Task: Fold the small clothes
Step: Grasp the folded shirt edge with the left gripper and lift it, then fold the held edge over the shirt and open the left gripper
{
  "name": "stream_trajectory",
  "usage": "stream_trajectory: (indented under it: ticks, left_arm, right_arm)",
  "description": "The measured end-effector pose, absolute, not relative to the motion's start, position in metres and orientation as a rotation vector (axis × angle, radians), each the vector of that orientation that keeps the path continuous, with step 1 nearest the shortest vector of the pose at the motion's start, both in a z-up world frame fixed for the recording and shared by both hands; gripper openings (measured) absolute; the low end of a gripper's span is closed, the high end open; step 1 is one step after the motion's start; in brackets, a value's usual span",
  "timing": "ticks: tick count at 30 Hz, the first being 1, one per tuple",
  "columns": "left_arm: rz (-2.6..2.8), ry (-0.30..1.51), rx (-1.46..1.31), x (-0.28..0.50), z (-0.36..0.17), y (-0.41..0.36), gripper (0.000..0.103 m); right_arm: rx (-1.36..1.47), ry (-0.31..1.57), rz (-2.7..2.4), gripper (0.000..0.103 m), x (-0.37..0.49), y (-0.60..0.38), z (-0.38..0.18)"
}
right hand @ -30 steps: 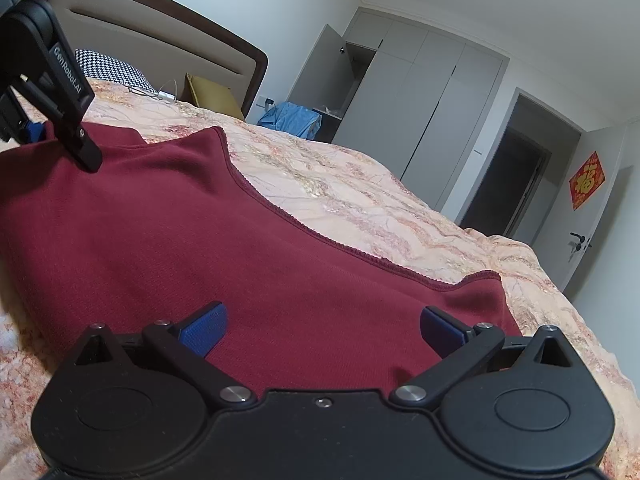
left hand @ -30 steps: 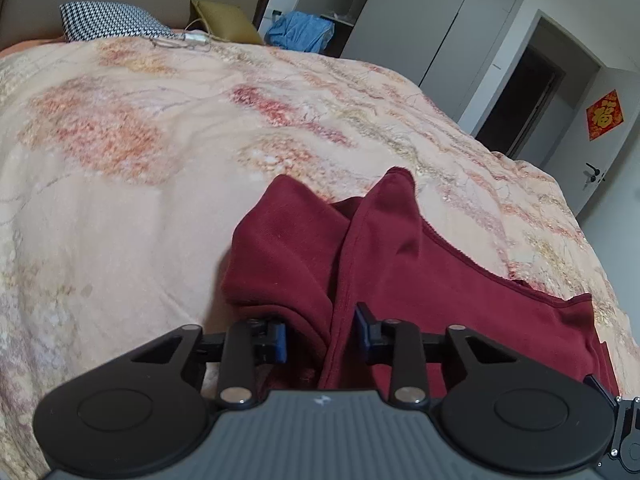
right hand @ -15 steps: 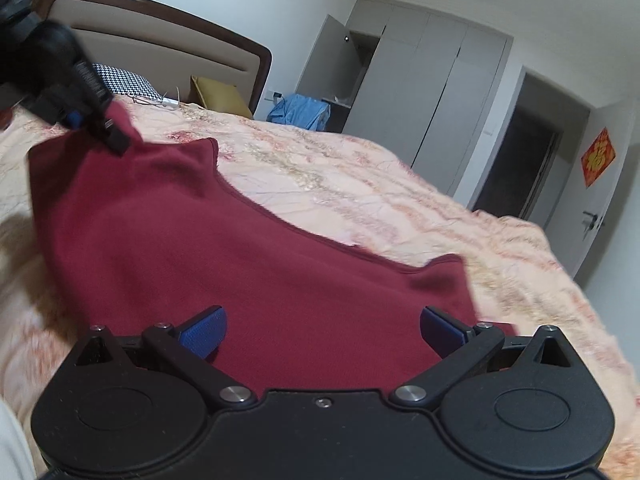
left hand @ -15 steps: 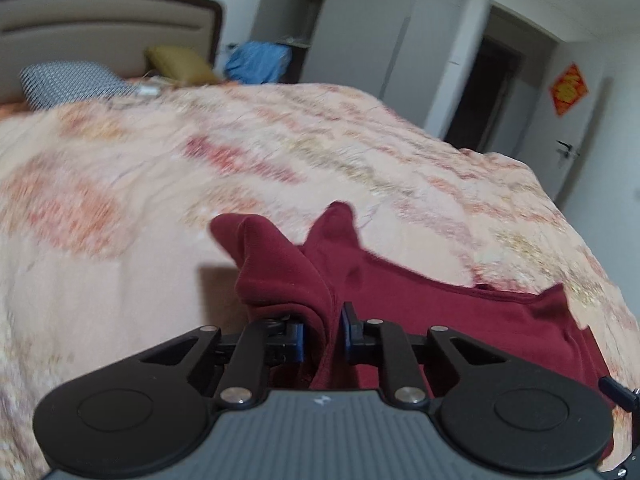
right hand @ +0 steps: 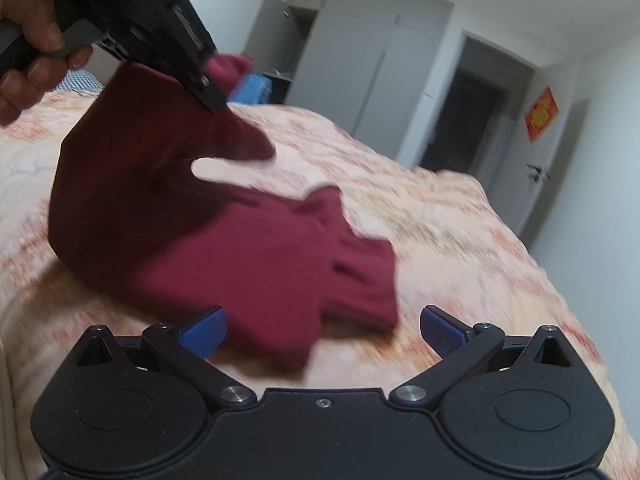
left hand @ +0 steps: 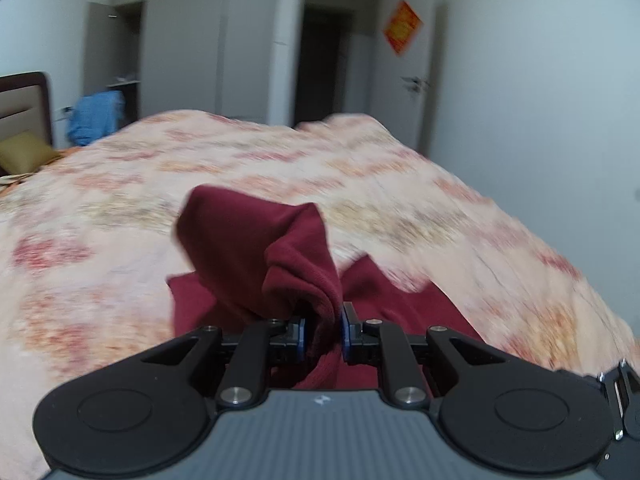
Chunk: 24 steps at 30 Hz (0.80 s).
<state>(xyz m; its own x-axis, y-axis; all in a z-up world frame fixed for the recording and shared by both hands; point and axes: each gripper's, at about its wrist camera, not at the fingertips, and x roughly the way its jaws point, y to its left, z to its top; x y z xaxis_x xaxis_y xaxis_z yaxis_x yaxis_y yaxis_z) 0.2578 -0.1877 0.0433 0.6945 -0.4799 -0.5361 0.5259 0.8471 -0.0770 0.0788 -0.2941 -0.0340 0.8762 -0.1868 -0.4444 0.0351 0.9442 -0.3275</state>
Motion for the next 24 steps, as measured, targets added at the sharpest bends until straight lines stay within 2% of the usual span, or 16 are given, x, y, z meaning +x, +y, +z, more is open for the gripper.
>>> stream_trajectory:
  ticks: [5,9,10,12,13,14,22,24]
  left_arm:
    - [-0.653,0.693,0.112,0.26,0.008,-0.228,0.018]
    - [-0.668,0.737,0.068,0.26,-0.005,-0.217,0.02]
    - [-0.671,0.741,0.051,0.26,-0.004,-0.212,0.026]
    - [-0.692,0.741,0.002,0.259,-0.001,-0.202,0.051]
    - [-0.696,0.737,-0.025,0.258,0.002,-0.195,0.069]
    - [-0.691,0.728,-0.046,0.256,0.004,-0.19,0.078]
    - [-0.5,0.709,-0.102,0.255,0.02,-0.146,0.101]
    - [-0.407,0.72,-0.127,0.261,0.018,-0.128,0.102]
  right_arm:
    - [-0.283,0.538,-0.158,0.102,0.065,-0.312,-0.041]
    - [-0.234,0.558,-0.151,0.102,0.058,-0.318,-0.042]
    - [-0.219,0.563,-0.148,0.102,0.058,-0.319,-0.042]
    - [-0.186,0.57,-0.143,0.102,0.061,-0.321,-0.043]
    - [-0.169,0.571,-0.142,0.102,0.062,-0.321,-0.043]
    - [-0.153,0.57,-0.14,0.102,0.062,-0.321,-0.043]
    - [-0.032,0.537,-0.059,0.102,0.07,-0.316,-0.031]
    - [0.021,0.525,-0.007,0.102,0.075,-0.316,-0.027]
